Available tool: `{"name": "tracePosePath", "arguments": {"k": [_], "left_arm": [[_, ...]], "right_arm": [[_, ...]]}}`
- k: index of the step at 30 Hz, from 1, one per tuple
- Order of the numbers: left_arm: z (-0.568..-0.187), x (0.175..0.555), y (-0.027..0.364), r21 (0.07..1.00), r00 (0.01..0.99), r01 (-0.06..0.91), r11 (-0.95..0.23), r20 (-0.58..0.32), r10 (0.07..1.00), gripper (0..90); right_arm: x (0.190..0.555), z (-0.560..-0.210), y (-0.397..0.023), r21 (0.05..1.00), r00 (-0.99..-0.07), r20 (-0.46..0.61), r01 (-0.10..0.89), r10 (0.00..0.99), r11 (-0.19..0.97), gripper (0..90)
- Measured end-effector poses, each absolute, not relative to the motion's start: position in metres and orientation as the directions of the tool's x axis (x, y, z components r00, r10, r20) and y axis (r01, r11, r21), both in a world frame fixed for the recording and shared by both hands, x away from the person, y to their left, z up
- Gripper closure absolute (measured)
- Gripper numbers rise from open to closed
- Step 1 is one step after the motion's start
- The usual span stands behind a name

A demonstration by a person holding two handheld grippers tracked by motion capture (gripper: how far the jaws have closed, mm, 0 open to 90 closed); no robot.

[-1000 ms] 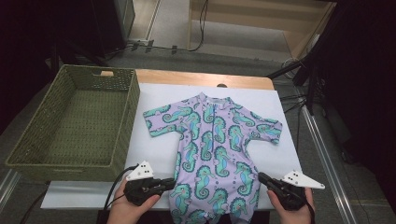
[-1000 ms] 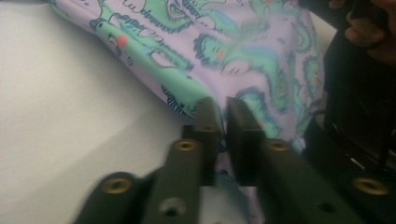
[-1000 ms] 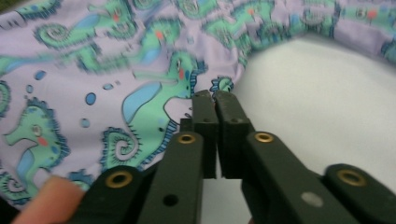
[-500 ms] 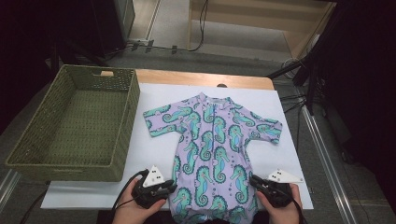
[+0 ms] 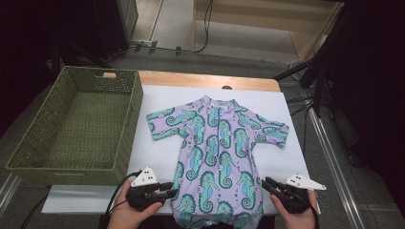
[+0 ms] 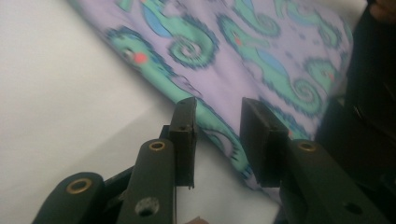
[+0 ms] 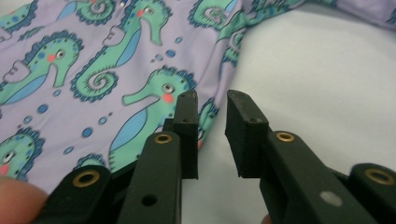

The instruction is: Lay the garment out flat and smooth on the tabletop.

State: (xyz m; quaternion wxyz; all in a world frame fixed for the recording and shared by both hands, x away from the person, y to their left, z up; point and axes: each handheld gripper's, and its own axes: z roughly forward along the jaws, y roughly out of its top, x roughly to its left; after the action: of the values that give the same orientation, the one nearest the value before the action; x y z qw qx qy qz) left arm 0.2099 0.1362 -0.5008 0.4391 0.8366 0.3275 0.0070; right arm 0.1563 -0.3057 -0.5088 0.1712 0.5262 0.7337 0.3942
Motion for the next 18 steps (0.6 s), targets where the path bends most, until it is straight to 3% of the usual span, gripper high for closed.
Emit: {"name": "tracePosePath", "arguments": {"k": [5, 7, 9, 11, 14, 18], "left_arm": [[-0.510, 0.211, 0.124, 0.714, 0.790, 0.533, -0.454, -0.230, 0.568, 63.8], [-0.510, 0.210, 0.121, 0.708, 0.791, 0.525, -0.473, -0.199, 0.578, 71.8], [-0.511, 0.212, 0.121, 0.702, 0.797, 0.531, -0.476, -0.223, 0.561, 82.8], [-0.511, 0.212, 0.121, 0.702, 0.795, 0.535, -0.470, -0.231, 0.561, 86.9], [-0.511, 0.211, 0.121, 0.704, 0.796, 0.530, -0.473, -0.221, 0.563, 87.9], [-0.512, 0.211, 0.123, 0.706, 0.798, 0.529, -0.470, -0.225, 0.559, 87.9]], "right_arm": [[0.181, -0.512, -0.299, 0.752, -0.380, 0.167, 0.646, 0.910, 0.132, 67.6], [0.193, -0.510, -0.294, 0.757, -0.385, 0.155, 0.638, 0.910, 0.141, 66.4], [0.211, -0.509, -0.290, 0.756, -0.371, 0.158, 0.642, 0.915, 0.129, 66.3], [0.224, -0.511, -0.289, 0.754, -0.360, 0.185, 0.649, 0.914, 0.103, 66.6], [0.237, -0.518, -0.285, 0.719, -0.354, 0.177, 0.683, 0.919, 0.124, 79.0], [0.235, -0.521, -0.295, 0.699, -0.309, 0.141, 0.704, 0.941, 0.126, 79.7]]}}
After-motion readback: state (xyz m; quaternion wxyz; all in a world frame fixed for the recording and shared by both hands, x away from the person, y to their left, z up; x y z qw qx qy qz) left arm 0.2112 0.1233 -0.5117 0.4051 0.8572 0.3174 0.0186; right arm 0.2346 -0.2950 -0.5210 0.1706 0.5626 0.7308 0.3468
